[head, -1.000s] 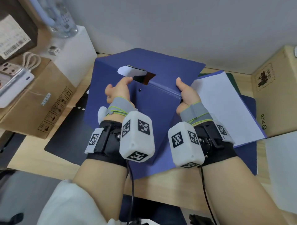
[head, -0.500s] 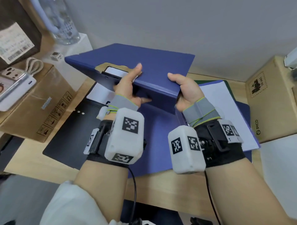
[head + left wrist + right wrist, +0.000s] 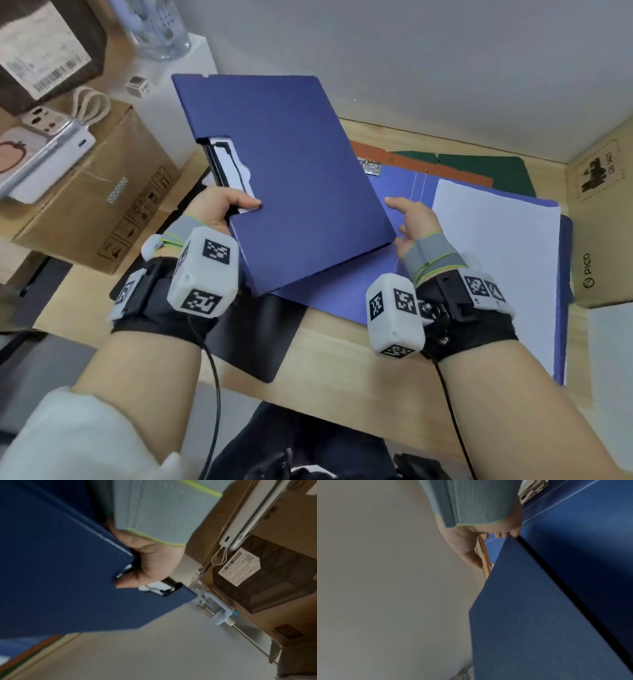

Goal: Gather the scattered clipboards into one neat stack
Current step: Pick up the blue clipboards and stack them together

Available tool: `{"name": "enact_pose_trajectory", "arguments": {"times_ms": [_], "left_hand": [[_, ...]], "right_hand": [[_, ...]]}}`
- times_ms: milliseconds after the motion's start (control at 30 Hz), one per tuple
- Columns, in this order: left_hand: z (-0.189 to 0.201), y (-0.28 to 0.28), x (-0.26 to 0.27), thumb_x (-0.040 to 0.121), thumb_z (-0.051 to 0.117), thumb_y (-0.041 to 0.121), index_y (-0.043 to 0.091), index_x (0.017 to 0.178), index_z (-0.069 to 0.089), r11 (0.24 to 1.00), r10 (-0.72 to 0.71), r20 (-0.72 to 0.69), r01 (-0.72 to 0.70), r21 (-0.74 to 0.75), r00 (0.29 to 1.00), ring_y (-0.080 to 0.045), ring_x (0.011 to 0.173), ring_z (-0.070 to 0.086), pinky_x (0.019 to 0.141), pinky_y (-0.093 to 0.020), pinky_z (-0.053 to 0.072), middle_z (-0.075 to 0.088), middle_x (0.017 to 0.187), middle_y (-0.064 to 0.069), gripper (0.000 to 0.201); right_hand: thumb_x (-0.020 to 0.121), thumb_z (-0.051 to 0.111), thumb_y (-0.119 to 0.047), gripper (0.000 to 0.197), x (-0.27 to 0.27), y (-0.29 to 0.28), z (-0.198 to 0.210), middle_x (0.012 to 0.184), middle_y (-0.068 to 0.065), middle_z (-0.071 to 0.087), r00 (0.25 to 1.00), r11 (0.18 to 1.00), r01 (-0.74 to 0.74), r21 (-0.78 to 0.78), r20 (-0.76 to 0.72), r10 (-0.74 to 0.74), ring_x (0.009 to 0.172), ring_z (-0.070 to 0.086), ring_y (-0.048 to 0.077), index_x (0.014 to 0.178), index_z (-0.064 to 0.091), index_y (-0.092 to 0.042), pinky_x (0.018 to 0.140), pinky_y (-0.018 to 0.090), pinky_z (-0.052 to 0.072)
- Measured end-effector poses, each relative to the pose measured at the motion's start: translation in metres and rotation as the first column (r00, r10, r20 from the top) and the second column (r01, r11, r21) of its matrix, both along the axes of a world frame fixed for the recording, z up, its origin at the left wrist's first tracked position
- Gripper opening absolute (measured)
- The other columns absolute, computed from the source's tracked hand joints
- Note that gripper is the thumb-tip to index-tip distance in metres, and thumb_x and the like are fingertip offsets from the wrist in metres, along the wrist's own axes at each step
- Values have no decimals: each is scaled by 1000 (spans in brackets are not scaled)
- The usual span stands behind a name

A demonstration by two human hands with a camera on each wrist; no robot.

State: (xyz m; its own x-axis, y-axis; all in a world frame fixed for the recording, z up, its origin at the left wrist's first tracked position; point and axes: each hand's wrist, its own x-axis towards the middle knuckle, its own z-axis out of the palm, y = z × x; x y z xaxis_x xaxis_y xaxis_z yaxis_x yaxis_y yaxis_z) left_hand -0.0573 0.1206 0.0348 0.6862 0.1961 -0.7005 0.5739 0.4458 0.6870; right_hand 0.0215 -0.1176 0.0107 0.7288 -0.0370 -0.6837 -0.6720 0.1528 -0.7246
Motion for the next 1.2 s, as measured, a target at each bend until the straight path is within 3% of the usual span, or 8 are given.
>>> {"name": "enact_pose_trajectory", "arguments": {"times_ms": [100, 267, 333, 400, 600, 867, 1033, 1200], "left_hand": [[-9, 25, -11, 48, 54, -11, 16, 73, 70, 987, -81, 6, 79, 139, 997, -28, 66, 66, 74, -36, 56, 67, 73, -10, 40], [-42, 56, -9, 47, 58, -10, 13, 81, 61, 858, -163, -203, 240, 454, 966, -26, 62, 55, 47, -14, 47, 63, 56, 0, 41], [-57, 59, -7, 58, 67, -6, 8, 120, 58, 759, -41, -275, 208, 616, 961, -34, 98, 61, 79, -27, 55, 71, 102, -12, 64], [-63, 47, -2, 70, 71, -4, 8, 145, 35, 675, -38, -254, 212, 707, 967, -25, 127, 47, 108, -32, 37, 48, 139, -9, 84], [-80, -8, 12, 78, 71, 39, 22, 153, 17, 619, -349, -326, 477, 624, 879, -28, 150, -7, 122, -41, 3, -8, 163, -8, 94], [-114, -20, -1, 59, 81, 50, 26, 149, -22, 328, -302, -613, 684, 652, 730, -43, 141, -30, 117, -58, -5, -33, 156, -6, 138], [-102, -11, -3, 64, 81, 42, 24, 150, -20, 284, -272, -673, 726, 627, 688, -44, 142, -26, 118, -58, -1, -31, 157, -8, 134], [-71, -65, 18, 81, 70, 21, 21, 154, 9, 409, -584, -376, 661, 629, 719, -25, 150, -9, 121, -44, 7, -9, 163, -2, 95]], "right_hand": [[85, 63, -15, 77, -3, 13, -22, 153, 5, 31, 986, 979, -167, -118, -3, 168, 126, 40, 22, 149, 21, -16, 91, 32, 35], [88, 60, -12, 70, -15, 28, -48, 157, 5, 27, 906, 877, -413, -244, -13, 423, 143, 29, 20, 148, 26, -9, 111, 30, 25], [86, 62, -15, 72, -20, 37, -55, 156, 7, 28, 869, 816, -466, -343, -5, 494, 144, 29, 21, 148, 26, -8, 118, 34, 23], [84, 64, -20, 74, -23, 43, -58, 156, 6, 30, 841, 763, -494, -417, -9, 540, 144, 28, 22, 147, 29, -9, 119, 39, 23], [85, 60, -27, 69, -25, 46, -66, 159, 0, 21, 785, 645, -525, -555, -23, 620, 148, 17, 19, 147, 31, -17, 120, 41, 16], [89, 49, -33, 74, -34, 32, -73, 162, -10, -5, 522, 155, -621, -768, -257, 814, 150, -2, 12, 152, 10, -22, 120, 41, 5], [89, 49, -31, 72, -32, 31, -69, 162, -10, -3, 524, 187, -639, -746, -245, 816, 150, -2, 12, 151, 14, -23, 120, 41, 4], [88, 56, -23, 64, -26, 12, -56, 162, 3, 12, 719, 528, -538, -657, -29, 695, 150, 11, 19, 147, 32, -18, 121, 41, 11]]}}
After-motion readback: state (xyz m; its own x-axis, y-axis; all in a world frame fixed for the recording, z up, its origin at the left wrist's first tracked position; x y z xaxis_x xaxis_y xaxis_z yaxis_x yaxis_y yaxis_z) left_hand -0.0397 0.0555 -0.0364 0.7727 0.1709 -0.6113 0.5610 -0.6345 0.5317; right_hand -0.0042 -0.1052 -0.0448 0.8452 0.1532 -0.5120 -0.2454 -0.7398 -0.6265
